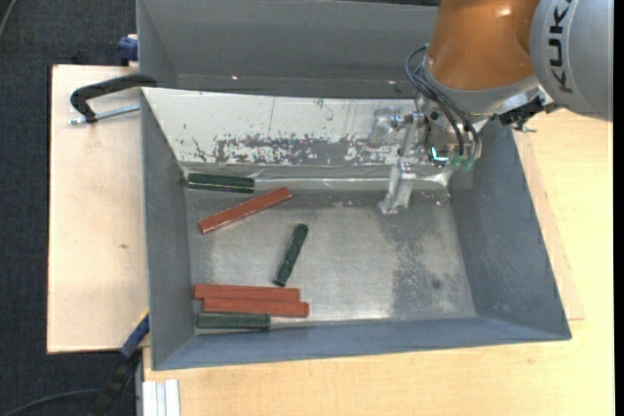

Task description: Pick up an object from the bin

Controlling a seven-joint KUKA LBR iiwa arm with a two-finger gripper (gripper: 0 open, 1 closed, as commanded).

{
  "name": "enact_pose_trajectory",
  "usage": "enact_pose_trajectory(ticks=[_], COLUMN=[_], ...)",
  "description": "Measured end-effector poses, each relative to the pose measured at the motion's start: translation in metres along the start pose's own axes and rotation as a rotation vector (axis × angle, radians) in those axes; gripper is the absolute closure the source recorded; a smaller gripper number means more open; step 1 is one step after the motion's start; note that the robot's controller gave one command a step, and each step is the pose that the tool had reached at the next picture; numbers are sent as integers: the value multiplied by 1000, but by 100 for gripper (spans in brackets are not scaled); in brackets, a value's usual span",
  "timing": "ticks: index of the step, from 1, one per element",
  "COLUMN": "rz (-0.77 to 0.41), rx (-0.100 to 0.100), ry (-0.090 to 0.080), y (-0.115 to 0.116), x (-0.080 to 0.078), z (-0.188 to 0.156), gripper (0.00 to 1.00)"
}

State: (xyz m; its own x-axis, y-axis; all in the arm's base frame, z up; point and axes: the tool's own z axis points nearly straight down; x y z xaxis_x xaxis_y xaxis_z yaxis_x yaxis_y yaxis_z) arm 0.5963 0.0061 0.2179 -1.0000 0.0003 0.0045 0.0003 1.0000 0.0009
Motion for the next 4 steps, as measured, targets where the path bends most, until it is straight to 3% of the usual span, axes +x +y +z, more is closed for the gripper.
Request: enact_pose_trajectory(ticks=[1,2,3,4], rz=[0,78,80,33], rx=[0,-2,-1,-1], ry=[-8,-1,-6,-1], y=[0,34,32,73], x=[-2,46,44,4], z=[-5,28,26,142], gripper=[100,100,0,0])
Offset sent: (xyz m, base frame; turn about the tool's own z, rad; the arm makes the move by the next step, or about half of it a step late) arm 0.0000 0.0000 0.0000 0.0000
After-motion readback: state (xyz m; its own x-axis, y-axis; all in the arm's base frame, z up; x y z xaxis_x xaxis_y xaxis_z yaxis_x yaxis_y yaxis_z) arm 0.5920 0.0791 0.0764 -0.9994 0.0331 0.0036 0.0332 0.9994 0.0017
